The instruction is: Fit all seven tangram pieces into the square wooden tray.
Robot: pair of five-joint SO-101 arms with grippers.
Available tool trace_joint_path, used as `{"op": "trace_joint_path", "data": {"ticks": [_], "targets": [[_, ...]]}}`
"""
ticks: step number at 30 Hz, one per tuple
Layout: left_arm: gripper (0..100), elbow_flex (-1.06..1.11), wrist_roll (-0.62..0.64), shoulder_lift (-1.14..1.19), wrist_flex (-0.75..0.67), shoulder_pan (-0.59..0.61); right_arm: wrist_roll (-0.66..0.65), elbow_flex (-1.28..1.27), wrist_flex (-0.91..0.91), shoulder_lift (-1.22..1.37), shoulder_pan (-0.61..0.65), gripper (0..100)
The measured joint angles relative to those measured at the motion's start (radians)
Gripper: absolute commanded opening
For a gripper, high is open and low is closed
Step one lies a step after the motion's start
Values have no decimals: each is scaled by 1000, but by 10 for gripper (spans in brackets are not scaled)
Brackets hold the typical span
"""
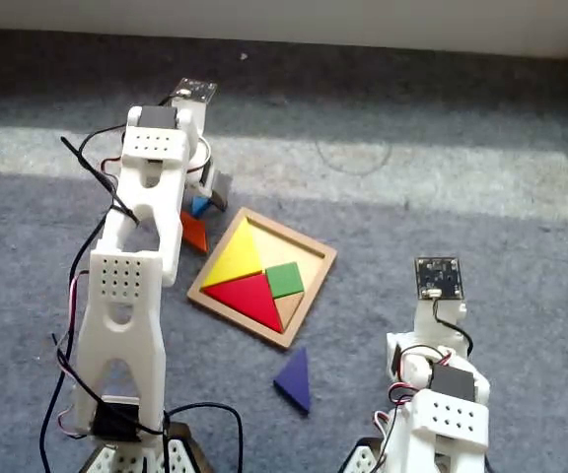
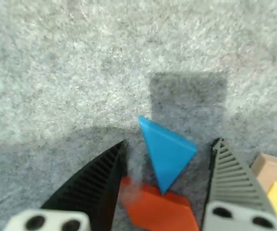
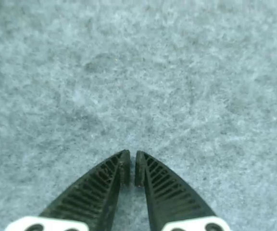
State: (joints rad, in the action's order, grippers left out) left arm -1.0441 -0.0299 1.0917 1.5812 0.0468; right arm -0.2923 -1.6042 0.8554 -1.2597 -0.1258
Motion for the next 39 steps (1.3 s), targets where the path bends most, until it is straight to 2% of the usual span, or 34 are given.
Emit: {"op": "trace_joint_path", "data": {"ticks": [13, 19, 31, 39], "targets": [[269, -2, 0, 0, 2, -3, 0, 0, 0, 0, 0, 35], [201, -2, 0, 0, 2, -8, 0, 0, 0, 0, 0, 35], [193, -2, 2, 0, 3, -14, 0, 0, 0, 0, 0, 35], [141, -2, -46, 0, 3, -29, 0, 0, 0, 0, 0, 35]]}}
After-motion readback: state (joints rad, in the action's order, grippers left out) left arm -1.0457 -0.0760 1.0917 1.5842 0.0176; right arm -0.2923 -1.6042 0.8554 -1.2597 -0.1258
